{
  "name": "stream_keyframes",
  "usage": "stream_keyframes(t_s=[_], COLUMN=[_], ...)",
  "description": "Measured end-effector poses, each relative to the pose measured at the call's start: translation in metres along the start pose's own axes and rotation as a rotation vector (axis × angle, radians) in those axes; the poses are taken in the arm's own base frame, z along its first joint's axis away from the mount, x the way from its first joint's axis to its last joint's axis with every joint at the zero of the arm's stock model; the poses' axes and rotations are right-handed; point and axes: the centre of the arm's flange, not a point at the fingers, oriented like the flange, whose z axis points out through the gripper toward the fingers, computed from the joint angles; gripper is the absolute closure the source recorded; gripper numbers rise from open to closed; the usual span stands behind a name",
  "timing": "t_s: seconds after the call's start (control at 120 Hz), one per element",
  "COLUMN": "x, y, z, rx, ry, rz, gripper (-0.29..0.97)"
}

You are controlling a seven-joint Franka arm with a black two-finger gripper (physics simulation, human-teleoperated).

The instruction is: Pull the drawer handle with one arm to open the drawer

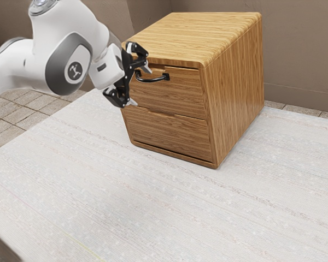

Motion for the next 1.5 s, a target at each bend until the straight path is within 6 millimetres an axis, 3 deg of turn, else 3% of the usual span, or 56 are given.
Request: stream_keyframes(t_s=[0.183,0.267,0.45,0.7,0.967,1.158,1.5], x=[-0.023,-0.037,-0.018,-0.036,-0.024,-0.037,-0.032], y=[0.0,-0.01,-0.019,-0.016,-0.02,-0.017,-0.015], z=[0.002,0.005,0.019,0.025,0.025,0.031,0.041], rx=[0.002,0.013,0.015,0.008,0.012,0.002,-0.012], ry=[-0.022,-0.066,-0.025,0.008,0.03,0.025,0.031], rz=[-0.038,-0.069,-0.074,-0.11,-0.093,-0.114,-0.113], gripper=[0.0,0.0,0.0,0.0,0.0,0.0,-0.01])
